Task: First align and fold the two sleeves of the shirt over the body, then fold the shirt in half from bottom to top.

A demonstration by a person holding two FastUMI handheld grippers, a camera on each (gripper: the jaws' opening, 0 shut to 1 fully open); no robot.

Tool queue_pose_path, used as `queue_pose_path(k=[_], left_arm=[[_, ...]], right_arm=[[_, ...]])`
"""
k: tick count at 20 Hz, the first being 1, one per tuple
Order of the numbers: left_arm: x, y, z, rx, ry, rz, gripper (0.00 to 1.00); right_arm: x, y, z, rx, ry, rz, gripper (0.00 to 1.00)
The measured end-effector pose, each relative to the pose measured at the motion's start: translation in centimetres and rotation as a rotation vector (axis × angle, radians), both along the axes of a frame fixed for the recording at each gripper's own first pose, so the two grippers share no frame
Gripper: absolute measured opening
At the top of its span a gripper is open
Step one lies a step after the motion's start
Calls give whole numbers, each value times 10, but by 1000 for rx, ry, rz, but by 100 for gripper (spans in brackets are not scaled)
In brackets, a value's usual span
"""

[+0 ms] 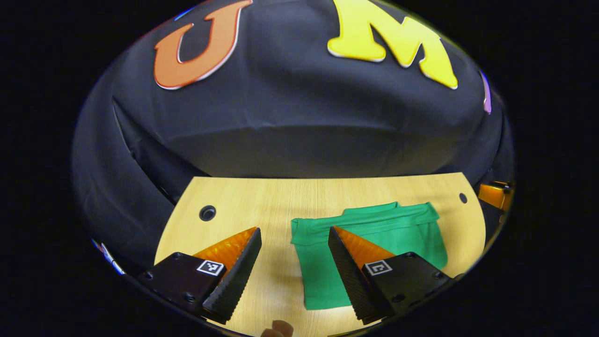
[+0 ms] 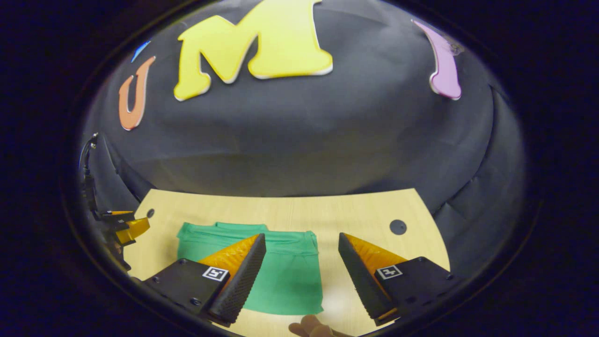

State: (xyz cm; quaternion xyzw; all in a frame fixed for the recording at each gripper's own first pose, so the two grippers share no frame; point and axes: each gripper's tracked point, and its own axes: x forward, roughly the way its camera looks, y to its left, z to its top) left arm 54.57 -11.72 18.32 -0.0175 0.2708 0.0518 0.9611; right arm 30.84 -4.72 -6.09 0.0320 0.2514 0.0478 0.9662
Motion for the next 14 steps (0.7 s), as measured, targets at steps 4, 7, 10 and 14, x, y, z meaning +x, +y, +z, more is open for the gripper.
queue_pose_path(k=[4,7,10,14], left_arm=[[-58,0,75,12,-136,6,98],[-106,-6,118,19,-215,-10,97],[-150,-17,151,18,-305,-19,97],[-203,-24,169,10,-386,-1,97]], right_arm=[[-72,-8,66,-24,-117,-29,98],[-128,-13,106,-21,-213,-64,98],[-175,-18,129,-31,-299,-92,94],[-228,-29,145,-57,-392,-109,97]])
